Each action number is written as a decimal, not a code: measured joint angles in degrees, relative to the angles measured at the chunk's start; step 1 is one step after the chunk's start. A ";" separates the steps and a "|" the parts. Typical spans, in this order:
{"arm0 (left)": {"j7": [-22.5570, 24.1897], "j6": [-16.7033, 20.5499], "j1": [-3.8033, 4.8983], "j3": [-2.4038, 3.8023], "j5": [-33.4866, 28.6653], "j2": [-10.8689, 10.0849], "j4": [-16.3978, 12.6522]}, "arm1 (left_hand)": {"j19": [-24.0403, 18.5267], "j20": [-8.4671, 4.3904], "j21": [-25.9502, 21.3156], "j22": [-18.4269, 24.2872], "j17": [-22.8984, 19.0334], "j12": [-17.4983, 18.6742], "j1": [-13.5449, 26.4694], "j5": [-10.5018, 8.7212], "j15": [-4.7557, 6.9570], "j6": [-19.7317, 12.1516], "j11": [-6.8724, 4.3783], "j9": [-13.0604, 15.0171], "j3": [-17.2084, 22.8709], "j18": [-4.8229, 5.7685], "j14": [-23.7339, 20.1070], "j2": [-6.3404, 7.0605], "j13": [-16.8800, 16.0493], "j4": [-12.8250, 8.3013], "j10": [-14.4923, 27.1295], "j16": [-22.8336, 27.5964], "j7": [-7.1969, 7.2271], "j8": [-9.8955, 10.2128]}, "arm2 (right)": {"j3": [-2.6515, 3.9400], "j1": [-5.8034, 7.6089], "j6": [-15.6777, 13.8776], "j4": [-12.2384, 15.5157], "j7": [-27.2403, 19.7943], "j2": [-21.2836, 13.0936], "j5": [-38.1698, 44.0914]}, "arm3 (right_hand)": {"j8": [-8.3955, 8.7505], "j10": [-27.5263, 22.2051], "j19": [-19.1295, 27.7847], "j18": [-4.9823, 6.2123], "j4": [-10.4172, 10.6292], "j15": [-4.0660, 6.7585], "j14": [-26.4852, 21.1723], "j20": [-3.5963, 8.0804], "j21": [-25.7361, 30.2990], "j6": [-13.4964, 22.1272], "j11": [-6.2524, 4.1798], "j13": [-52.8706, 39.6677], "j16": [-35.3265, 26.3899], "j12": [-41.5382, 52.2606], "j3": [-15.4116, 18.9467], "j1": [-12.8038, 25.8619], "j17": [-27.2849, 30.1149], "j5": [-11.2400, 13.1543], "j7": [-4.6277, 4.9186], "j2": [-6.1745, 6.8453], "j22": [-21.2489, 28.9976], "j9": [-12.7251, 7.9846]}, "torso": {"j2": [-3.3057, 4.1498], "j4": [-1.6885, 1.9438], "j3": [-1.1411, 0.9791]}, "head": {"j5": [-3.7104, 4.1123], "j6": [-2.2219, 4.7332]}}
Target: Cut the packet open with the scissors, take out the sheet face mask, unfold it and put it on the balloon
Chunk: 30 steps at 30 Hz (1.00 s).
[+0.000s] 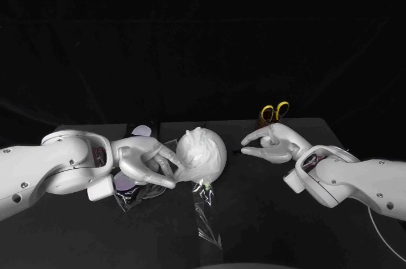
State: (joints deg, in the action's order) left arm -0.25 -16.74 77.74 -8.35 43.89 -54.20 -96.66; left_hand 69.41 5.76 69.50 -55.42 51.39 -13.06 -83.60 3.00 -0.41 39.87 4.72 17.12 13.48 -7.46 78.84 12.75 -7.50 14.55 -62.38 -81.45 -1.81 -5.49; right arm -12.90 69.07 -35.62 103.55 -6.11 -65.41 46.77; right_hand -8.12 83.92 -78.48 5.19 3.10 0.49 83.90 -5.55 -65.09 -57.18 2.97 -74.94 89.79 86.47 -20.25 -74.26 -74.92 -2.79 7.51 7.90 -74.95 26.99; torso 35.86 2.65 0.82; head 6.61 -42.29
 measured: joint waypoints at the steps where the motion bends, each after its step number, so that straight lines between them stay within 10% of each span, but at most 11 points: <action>1: -0.36 -0.35 0.00 0.00 0.74 -0.01 0.01 | -0.78 0.22 -1.29 1.93 -1.98 1.19 -0.50 0.00 -0.24 -1.91 0.41 -0.68 -0.52 -0.01 -0.24 -0.47 0.50 -0.08 1.65 0.82 0.68 0.55 | 0.01 0.00 -0.05 -0.06 -0.08 0.08 -0.07 | 0.00 0.00 0.00 0.00 0.00 0.00 0.00 0.00 0.00 -0.05 0.00 0.00 -0.02 0.00 0.00 0.00 0.00 -0.20 -0.05 0.00 0.00 0.00 | 0.00 -0.01 0.01 | 0.00 -0.01; 9: -1.71 -2.08 -0.01 0.00 3.35 0.00 0.01 | -4.89 2.08 -9.70 13.01 -13.96 8.88 -6.52 0.00 -2.62 -3.76 3.58 -1.43 -2.39 -1.39 -2.77 -3.49 3.78 -1.41 11.10 7.86 1.07 1.05 | 0.03 0.01 -0.36 -0.30 -0.50 0.35 -0.41 | -0.28 0.00 0.00 -0.03 0.00 0.00 0.00 0.00 0.00 -0.24 0.00 -0.02 -0.04 0.00 0.00 -0.30 -0.04 -0.21 -0.24 -0.30 0.01 -0.06 | 0.00 0.03 0.04 | -0.03 0.03; 18: -0.45 -2.52 -0.09 -0.01 3.32 -0.06 0.37 | -3.79 -0.96 -10.73 13.58 -14.71 9.24 -9.19 0.00 0.92 6.00 0.79 1.31 0.20 -1.43 -1.95 -4.99 3.78 -3.99 10.97 10.09 -1.71 -2.20 | 0.03 0.01 -0.55 -0.57 -0.85 0.77 -0.75 | -0.29 -0.01 0.00 -0.38 0.07 -0.01 -0.01 0.00 0.04 -0.38 -0.01 0.00 -0.19 -0.01 -0.08 -0.30 -0.03 -0.32 -0.34 -0.30 0.04 -0.07 | 0.04 0.00 0.01 | -0.08 0.10; 24: 1.32 -1.76 -0.43 -0.01 1.57 -0.29 0.89 | -8.25 0.15 -15.10 19.47 -22.28 7.62 -10.00 0.00 -1.27 7.98 1.96 1.14 3.61 -1.42 -5.73 -5.22 3.44 -5.20 4.90 14.26 -3.86 -2.61 | 0.03 0.01 -0.61 -0.67 -1.07 0.98 -0.88 | -0.28 -0.01 0.01 -0.40 0.16 0.13 0.12 0.00 0.04 -0.67 -0.01 0.03 0.01 -0.01 -0.16 -0.34 0.01 -0.43 -0.25 -0.34 0.03 -0.08 | 0.04 -0.03 -0.01 | -0.16 0.16; 30: 3.34 3.98 -0.52 -0.02 -1.52 -0.49 1.78 | -10.14 0.48 -16.07 20.72 -26.82 3.36 -9.59 0.00 -0.96 12.40 1.38 1.08 7.91 -2.45 -8.53 -4.33 2.32 -4.54 -4.13 16.95 -8.51 -4.64 | 0.06 0.26 -0.64 -1.09 -1.23 1.44 -0.96 | -0.28 0.12 -0.24 -0.42 -0.03 0.13 0.13 0.25 -0.54 -0.94 -0.31 0.03 0.01 0.67 -0.80 -1.29 0.01 -0.43 -0.53 -1.29 0.00 -0.29 | 0.04 -0.04 -0.01 | -0.48 0.32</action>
State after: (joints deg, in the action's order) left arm 3.09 -12.76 77.22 -8.37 42.37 -54.69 -94.88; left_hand 59.26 6.24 53.43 -34.70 24.57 -9.70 -93.19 3.00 -1.36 52.27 6.09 18.19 21.39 -9.91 70.31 8.42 -5.17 10.01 -66.52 -64.51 -10.32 -10.13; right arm -12.84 69.32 -36.26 102.46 -7.34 -63.97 45.80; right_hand -8.40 84.04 -78.72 4.77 3.07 0.63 84.03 -5.31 -65.63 -58.12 2.67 -74.90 89.80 87.14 -21.05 -75.55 -74.90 -3.22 6.98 6.61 -74.94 26.70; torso 35.90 2.61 0.81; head 6.14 -41.96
